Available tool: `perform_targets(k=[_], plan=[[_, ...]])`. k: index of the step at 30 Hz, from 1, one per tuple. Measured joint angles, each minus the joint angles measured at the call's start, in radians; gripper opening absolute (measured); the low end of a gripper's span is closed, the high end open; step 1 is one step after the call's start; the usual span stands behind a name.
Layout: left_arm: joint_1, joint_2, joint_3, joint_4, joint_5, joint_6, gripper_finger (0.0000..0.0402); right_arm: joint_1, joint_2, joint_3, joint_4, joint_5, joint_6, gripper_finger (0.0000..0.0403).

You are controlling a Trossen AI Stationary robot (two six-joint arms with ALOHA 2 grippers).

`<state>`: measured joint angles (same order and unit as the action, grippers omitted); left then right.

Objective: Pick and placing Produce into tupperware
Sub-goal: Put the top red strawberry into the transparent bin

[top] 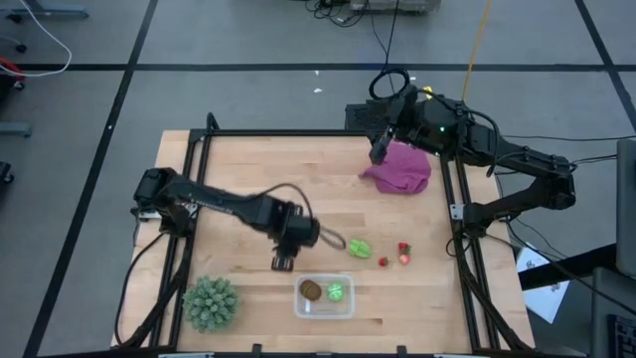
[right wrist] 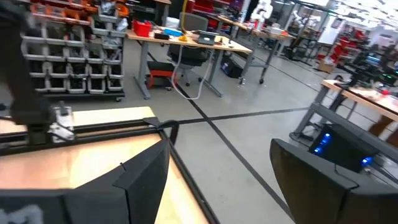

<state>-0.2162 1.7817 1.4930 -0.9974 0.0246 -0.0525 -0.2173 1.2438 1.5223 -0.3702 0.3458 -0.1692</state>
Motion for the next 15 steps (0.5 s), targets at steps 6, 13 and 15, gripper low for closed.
perform_targets(k=[6,13,15], plan=[[-0.129,0.000,0.051,0.105,0.001,-0.058,0.0141,-0.041,0.000,0.000,0.000,0.000,0.000,0.0267],[-0.175,0.037,0.053,0.262,0.013,-0.045,0.0141,-0.071,0.000,0.000,0.021,0.000,0.038,0.0267],[-0.172,0.067,0.053,0.312,0.036,-0.022,0.0141,-0.072,0.000,0.000,0.023,-0.001,0.056,0.0267]])
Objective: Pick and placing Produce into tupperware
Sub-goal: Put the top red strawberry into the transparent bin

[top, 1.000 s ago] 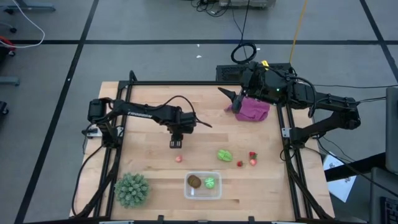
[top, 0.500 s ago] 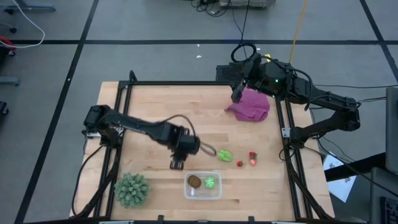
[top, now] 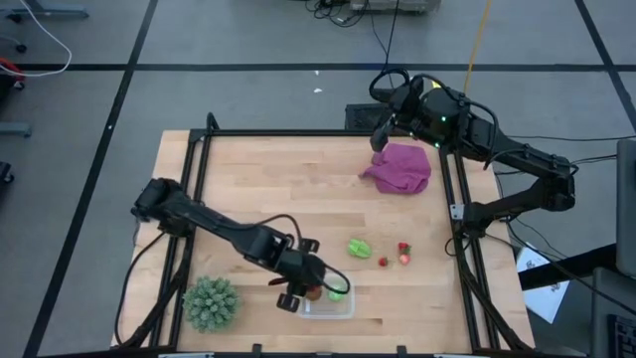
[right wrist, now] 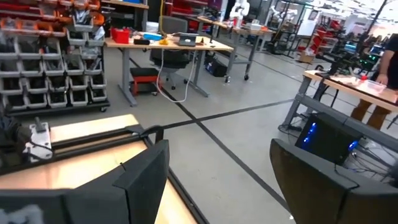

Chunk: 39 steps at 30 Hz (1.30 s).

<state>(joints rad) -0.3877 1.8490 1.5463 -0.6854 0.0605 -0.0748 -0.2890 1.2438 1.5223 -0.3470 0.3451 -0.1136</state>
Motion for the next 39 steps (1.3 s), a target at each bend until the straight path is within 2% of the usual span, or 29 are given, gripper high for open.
perform_targets(k=[4,14,25,39], plan=[[0.011,0.079,0.029,-0.004,0.047,0.023,0.0141,0.000,0.000,0.000,-0.001,-0.001,0.004,0.0267],[0.016,0.229,0.218,-0.088,0.082,0.091,0.0141,0.000,0.000,0.000,-0.002,-0.001,0.006,0.0267],[0.018,0.244,0.219,-0.061,0.133,0.030,0.0141,0.001,0.000,0.000,-0.002,-0.003,0.023,0.0267],[0.020,0.319,0.218,-0.017,0.143,0.014,0.0141,0.003,-0.001,0.000,0.006,-0.005,0.024,0.0267]])
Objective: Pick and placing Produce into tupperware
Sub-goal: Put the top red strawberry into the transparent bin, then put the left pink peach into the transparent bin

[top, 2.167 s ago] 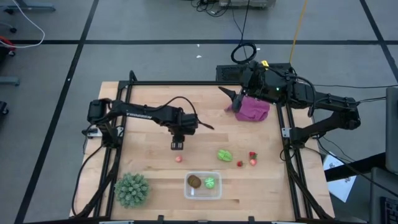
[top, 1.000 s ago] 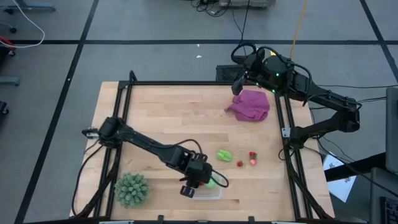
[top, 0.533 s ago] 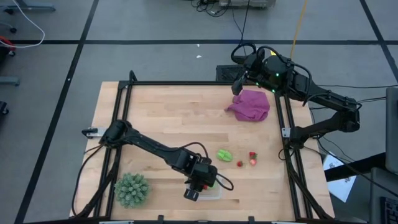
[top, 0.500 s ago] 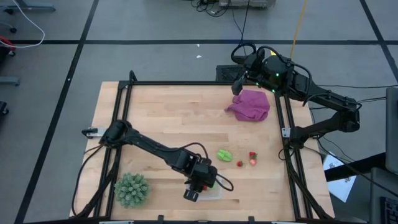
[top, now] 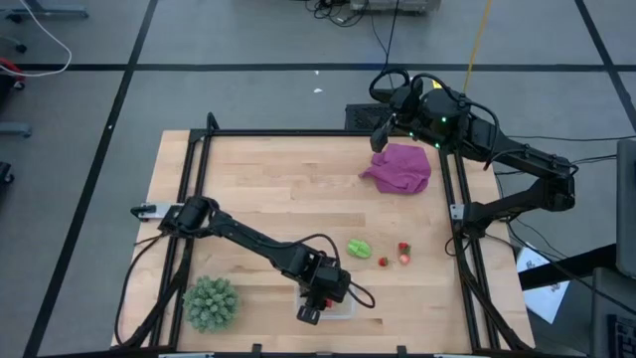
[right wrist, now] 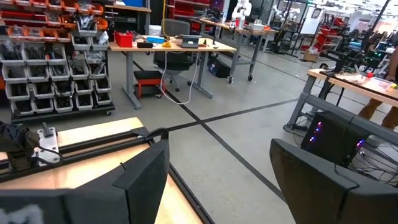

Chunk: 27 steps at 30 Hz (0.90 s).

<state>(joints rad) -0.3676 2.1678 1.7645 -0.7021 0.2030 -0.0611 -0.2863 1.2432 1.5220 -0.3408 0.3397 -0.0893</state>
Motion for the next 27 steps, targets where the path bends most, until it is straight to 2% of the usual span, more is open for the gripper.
perform_targets(k=[14,27], plan=[[0.001,0.018,0.000,-0.008,0.007,0.000,0.0144,0.000,0.000,0.000,0.000,0.000,0.022,0.0267],[0.001,0.018,0.000,-0.004,-0.013,-0.021,0.0201,0.000,0.000,0.000,-0.001,0.000,0.025,0.0267]])
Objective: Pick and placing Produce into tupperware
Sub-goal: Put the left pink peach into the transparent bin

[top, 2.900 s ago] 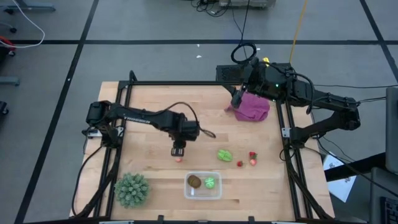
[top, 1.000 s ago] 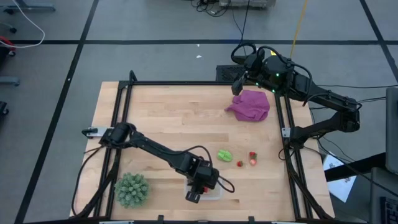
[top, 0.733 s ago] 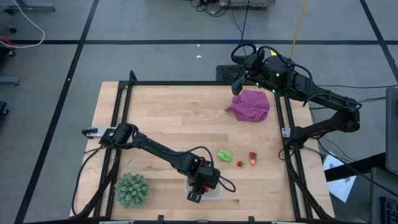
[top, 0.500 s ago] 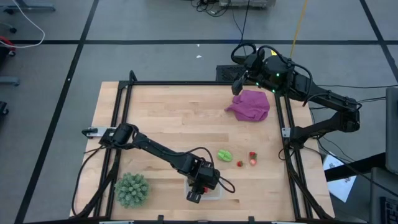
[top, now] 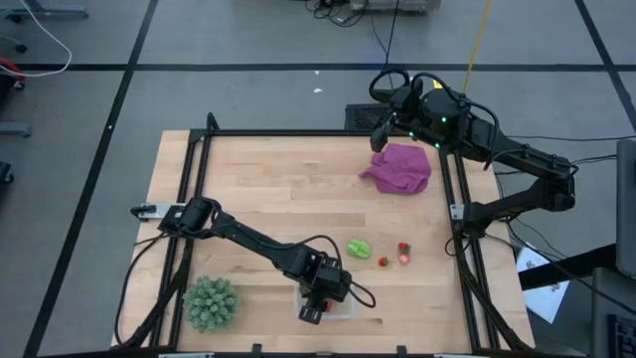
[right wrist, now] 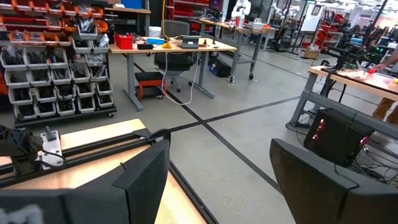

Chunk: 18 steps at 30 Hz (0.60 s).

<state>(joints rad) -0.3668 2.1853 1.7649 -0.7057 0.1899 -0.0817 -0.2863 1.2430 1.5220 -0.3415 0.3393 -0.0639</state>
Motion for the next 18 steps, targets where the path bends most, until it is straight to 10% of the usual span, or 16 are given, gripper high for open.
perform_targets(k=[18], plan=[[0.055,-0.167,0.000,-0.451,-0.237,0.025,0.0197,0.000,-0.030,0.000,-0.006,0.000,0.006,0.0267]])
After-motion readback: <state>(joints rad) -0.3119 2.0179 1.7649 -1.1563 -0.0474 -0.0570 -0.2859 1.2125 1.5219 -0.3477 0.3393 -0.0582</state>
